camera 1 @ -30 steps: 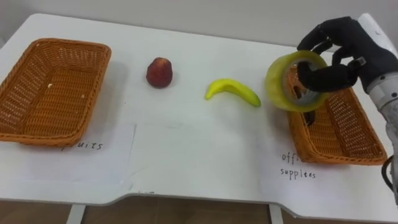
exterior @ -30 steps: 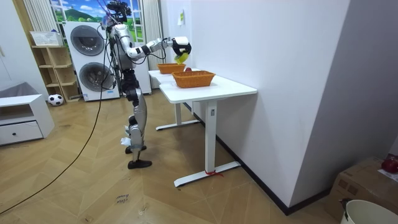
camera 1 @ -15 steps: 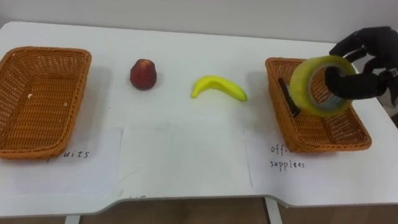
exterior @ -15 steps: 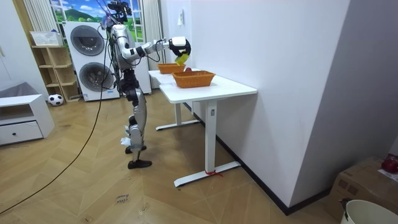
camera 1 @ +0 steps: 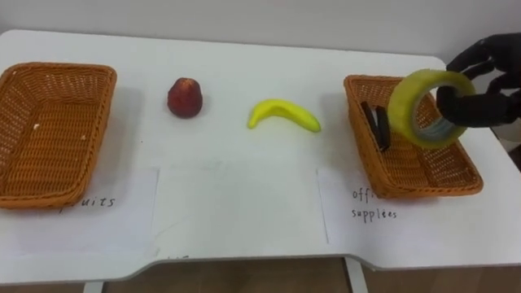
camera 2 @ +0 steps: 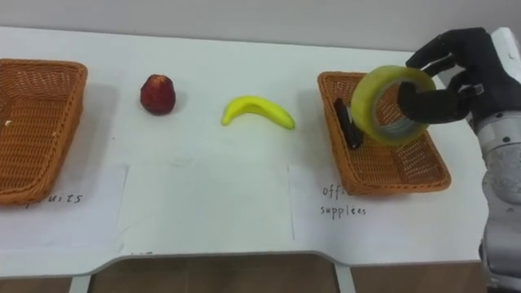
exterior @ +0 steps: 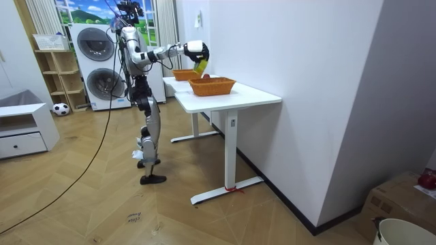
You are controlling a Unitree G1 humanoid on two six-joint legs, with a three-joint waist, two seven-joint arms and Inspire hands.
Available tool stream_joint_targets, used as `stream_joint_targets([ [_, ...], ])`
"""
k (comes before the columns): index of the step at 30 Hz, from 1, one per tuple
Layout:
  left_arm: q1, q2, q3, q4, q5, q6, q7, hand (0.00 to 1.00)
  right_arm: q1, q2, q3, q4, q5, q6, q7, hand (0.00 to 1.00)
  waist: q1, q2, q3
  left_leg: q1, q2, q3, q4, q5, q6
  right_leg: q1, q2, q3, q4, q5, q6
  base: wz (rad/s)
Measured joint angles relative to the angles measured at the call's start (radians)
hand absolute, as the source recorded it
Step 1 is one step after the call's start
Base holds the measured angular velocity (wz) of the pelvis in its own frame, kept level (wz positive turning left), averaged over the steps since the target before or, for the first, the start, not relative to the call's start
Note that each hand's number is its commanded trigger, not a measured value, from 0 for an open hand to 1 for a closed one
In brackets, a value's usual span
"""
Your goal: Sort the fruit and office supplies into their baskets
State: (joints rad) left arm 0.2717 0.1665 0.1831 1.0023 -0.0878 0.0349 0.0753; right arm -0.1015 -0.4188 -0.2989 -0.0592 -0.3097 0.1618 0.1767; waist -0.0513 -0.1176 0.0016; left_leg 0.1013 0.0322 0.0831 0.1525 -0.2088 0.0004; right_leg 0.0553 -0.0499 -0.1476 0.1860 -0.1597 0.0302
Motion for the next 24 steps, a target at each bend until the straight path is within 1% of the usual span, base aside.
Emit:
stream_joint_targets([
  [6,0.006,0.004,0.001,0.000,0.000,0.001,-0.007,0.00,0.017,0.000,0.001,0.015,0.000,0.002,0.002,1.00,0.001,0.002,0.0017,-0.001,0.000,0.002,0.000,0.000,0.000,0.000,0.000,0.001,0.000,0.000,0.000,0.00],
  [21,-0.014,0.004,0.001,-0.004,-0.001,-0.001,-0.007,0.00,0.037,0.000,0.001,0.044,-0.009,0.001,0.012,1.00,-0.001,0.001,0.0030,0.000,0.001,0.006,-0.006,0.000,0.000,-0.002,0.001,0.004,0.000,0.000,0.000,0.00],
  [24,-0.013,0.004,0.001,-0.003,-0.001,-0.001,-0.005,0.00,0.042,0.000,0.002,0.044,-0.010,0.001,0.012,1.00,0.003,0.001,0.0031,0.000,0.001,0.008,-0.006,0.000,0.000,-0.001,0.001,0.005,0.000,0.000,0.000,0.00],
])
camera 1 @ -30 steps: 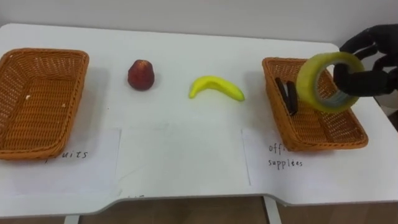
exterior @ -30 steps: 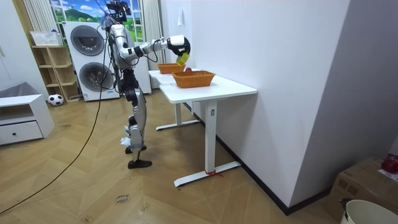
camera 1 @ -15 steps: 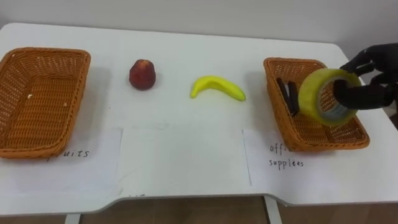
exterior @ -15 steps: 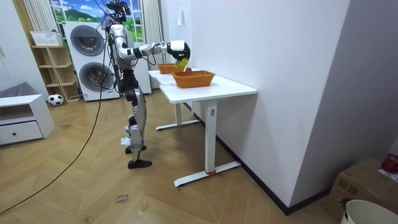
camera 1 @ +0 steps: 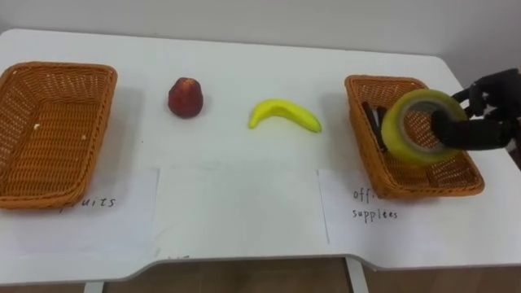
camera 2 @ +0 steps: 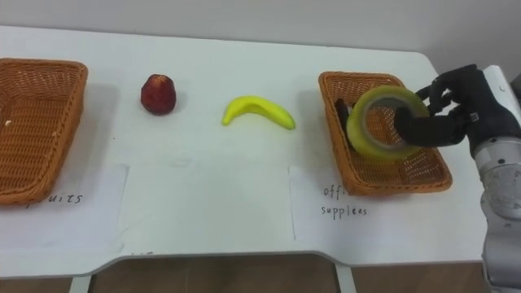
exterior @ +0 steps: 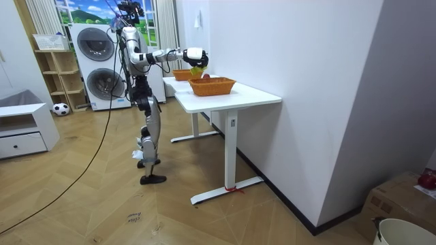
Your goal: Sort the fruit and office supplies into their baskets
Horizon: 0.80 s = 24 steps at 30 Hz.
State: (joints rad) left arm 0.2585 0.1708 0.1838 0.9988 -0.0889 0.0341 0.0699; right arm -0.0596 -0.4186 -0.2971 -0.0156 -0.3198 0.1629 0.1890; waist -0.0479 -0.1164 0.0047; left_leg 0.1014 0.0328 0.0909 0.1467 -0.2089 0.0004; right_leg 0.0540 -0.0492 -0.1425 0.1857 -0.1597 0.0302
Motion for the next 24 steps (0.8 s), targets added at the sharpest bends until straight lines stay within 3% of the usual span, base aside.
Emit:
stream_joint_targets([
  [10,0.008,0.001,0.000,0.000,0.000,0.001,0.001,0.00,0.000,0.000,0.000,0.000,0.000,0.000,0.000,1.00,-0.001,0.000,0.0002,0.000,0.000,-0.002,0.000,0.000,0.000,0.002,0.000,-0.001,0.000,0.000,0.000,0.00],
  [11,0.009,0.001,0.000,0.000,0.000,0.001,0.001,0.00,0.000,0.000,0.000,0.000,0.000,0.000,0.000,0.92,-0.001,0.000,0.0002,0.000,0.000,-0.003,0.000,0.000,0.000,0.002,0.000,-0.002,0.000,0.000,0.000,0.00],
  [12,0.009,0.001,0.000,0.000,0.000,0.001,0.002,0.00,0.000,0.000,0.000,0.000,0.000,0.000,0.000,0.65,0.000,-0.001,0.0007,0.002,0.000,-0.005,0.000,0.000,0.000,0.004,0.000,-0.003,0.000,0.000,0.000,0.03],
  [13,0.010,0.001,0.000,0.000,0.000,0.001,0.002,0.00,0.000,0.000,0.000,0.000,0.000,0.000,0.000,0.00,0.001,-0.001,0.0020,0.005,0.000,-0.007,0.000,0.000,0.000,0.008,0.000,-0.003,-0.001,0.000,0.000,0.04],
  [24,0.013,0.001,0.000,-0.011,0.001,0.004,0.017,0.00,0.004,0.000,0.003,0.000,-0.034,0.001,0.000,0.00,0.013,0.002,0.0026,0.014,0.001,-0.009,-0.003,0.000,0.000,0.016,0.001,-0.008,-0.001,0.000,0.000,0.00],
])
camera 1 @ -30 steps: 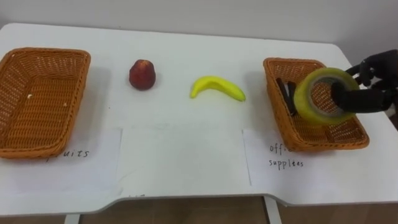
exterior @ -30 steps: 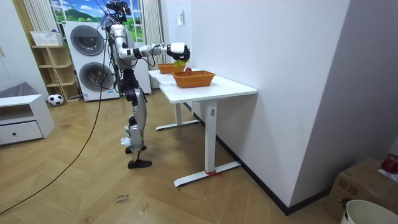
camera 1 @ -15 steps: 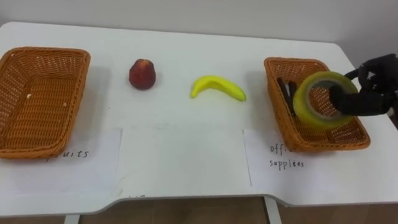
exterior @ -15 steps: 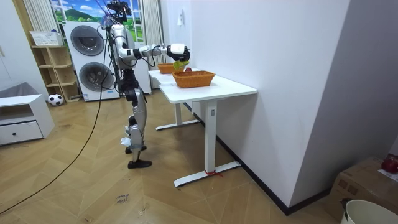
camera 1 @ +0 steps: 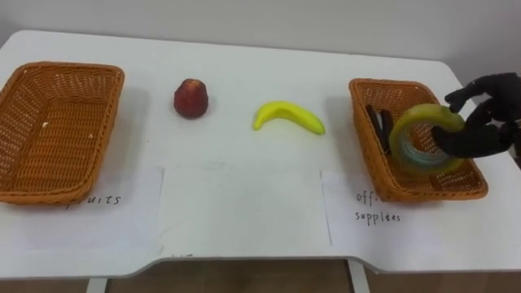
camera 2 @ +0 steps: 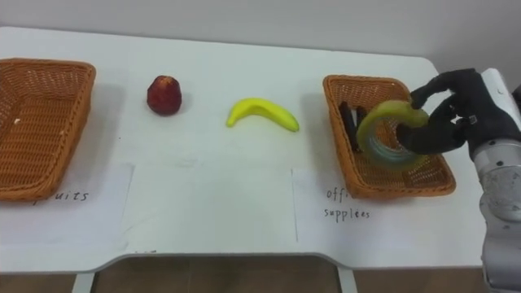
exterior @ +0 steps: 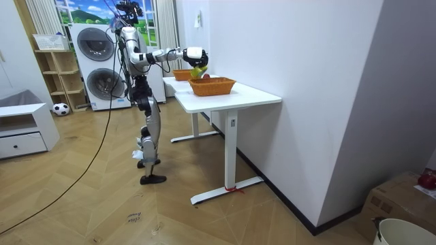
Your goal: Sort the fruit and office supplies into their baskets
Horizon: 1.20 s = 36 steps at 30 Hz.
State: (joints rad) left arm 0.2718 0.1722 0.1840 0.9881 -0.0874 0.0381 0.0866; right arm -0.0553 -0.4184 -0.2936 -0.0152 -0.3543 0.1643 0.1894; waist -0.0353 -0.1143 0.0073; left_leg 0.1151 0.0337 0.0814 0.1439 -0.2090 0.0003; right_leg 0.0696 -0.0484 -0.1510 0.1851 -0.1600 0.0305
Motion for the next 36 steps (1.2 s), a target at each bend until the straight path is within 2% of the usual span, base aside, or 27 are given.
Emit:
stream_joint_targets([
  [9,-0.005,0.003,0.000,-0.001,0.000,0.000,0.013,0.00,0.000,0.000,0.000,0.000,0.000,0.000,0.000,0.00,0.007,-0.010,-0.0068,0.001,0.000,0.000,0.002,0.000,0.000,0.002,0.000,-0.001,0.000,0.000,0.000,0.00],
  [17,-0.007,0.003,0.000,-0.001,0.000,0.000,0.013,0.00,0.000,0.000,0.000,0.000,-0.009,0.000,0.010,0.00,0.008,-0.009,-0.0035,0.001,0.000,0.000,0.001,0.000,0.000,0.003,0.000,-0.003,0.000,0.000,0.000,0.00],
  [22,-0.009,0.003,0.000,-0.001,0.000,0.000,0.012,0.00,0.000,0.000,0.000,0.000,-0.010,0.000,0.013,0.00,0.010,-0.005,0.0015,-0.001,0.000,0.000,-0.001,0.000,0.000,0.001,0.000,-0.004,0.000,0.000,0.000,0.00],
  [32,-0.012,0.003,0.000,-0.001,0.003,0.000,0.010,0.00,0.000,0.000,0.000,-0.004,-0.054,0.000,0.019,0.00,0.013,-0.004,0.0003,-0.001,0.001,-0.001,-0.005,0.000,0.000,0.000,0.000,-0.014,-0.001,0.000,0.000,0.00],
  [36,-0.012,0.003,0.000,0.000,0.004,0.001,0.005,0.00,0.000,0.000,0.000,-0.056,-0.082,0.000,0.019,0.00,0.013,0.005,-0.0050,-0.001,0.002,-0.001,-0.008,0.000,0.000,0.000,0.001,-0.014,-0.001,0.000,0.000,0.00],
])
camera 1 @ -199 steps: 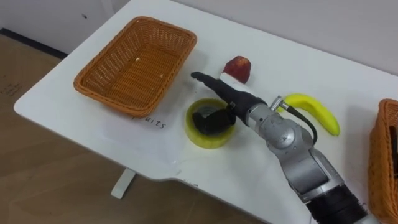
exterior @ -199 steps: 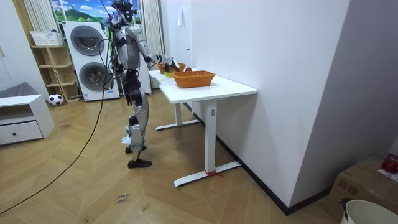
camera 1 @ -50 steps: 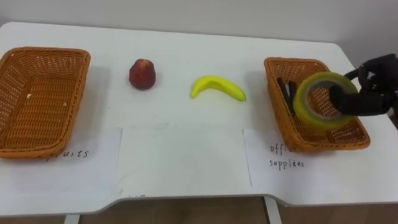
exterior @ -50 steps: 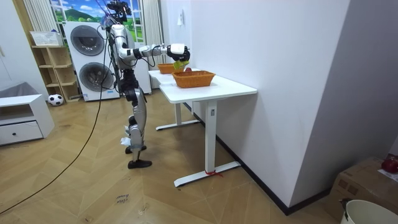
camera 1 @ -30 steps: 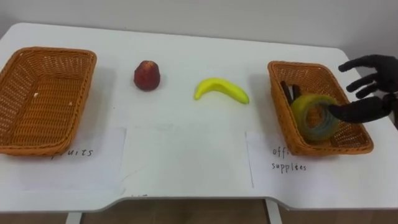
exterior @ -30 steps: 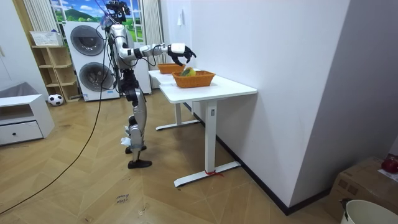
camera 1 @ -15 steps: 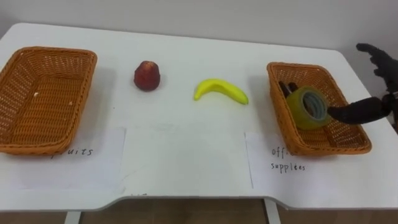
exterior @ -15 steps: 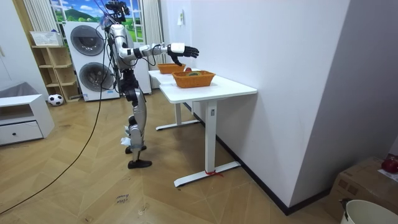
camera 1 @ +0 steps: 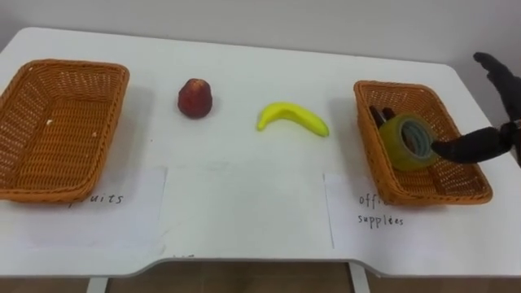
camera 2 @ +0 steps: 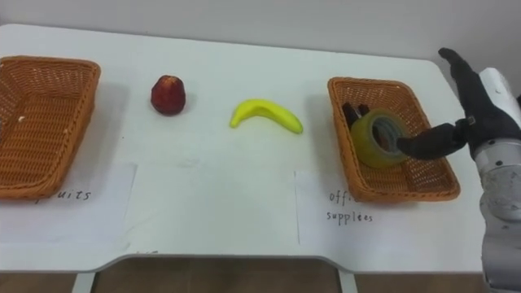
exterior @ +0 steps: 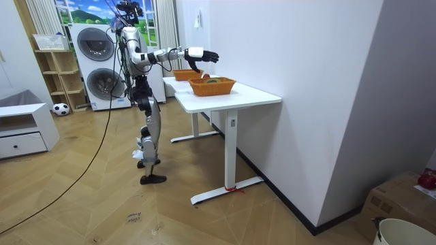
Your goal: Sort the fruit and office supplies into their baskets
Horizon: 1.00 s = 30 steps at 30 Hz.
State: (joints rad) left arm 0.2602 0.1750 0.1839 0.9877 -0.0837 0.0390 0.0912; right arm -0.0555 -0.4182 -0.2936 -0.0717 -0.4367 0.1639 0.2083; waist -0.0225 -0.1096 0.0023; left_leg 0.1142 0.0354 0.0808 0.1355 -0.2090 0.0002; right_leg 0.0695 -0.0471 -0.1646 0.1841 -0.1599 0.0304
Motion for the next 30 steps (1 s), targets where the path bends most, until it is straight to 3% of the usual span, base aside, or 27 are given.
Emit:
stream_joint_targets([
  [13,-0.006,-0.005,-0.012,-0.043,0.008,-0.003,-0.005,0.00,-0.005,0.001,0.000,-0.234,0.047,-0.017,-0.029,0.00,0.006,0.003,0.0001,0.000,0.001,0.000,0.001,0.000,0.000,-0.003,0.000,0.001,0.002,0.000,0.000,0.00],
  [20,-0.005,-0.006,-0.033,-0.035,0.008,0.003,-0.018,0.00,-0.029,0.007,0.027,-0.225,0.122,-0.018,-0.030,0.00,0.011,0.006,0.0023,0.003,0.001,0.003,0.002,0.000,0.000,-0.002,0.001,0.010,0.001,0.000,0.000,-0.01],
  [27,-0.011,0.002,-0.051,-0.024,0.008,0.001,-0.034,0.00,-0.069,0.007,0.084,-0.127,0.294,-0.012,-0.007,0.00,0.057,-0.003,0.0091,-0.009,0.001,-0.002,0.000,0.000,0.000,-0.013,0.001,-0.003,0.002,0.000,0.000,0.01],
  [30,-0.006,0.002,-0.047,-0.025,0.010,0.001,-0.033,0.00,-0.125,0.007,0.105,-0.083,0.358,-0.011,-0.007,0.00,0.068,-0.013,0.0112,-0.017,0.001,-0.004,0.002,0.001,-0.001,-0.018,0.000,-0.011,0.001,0.000,0.000,0.05],
])
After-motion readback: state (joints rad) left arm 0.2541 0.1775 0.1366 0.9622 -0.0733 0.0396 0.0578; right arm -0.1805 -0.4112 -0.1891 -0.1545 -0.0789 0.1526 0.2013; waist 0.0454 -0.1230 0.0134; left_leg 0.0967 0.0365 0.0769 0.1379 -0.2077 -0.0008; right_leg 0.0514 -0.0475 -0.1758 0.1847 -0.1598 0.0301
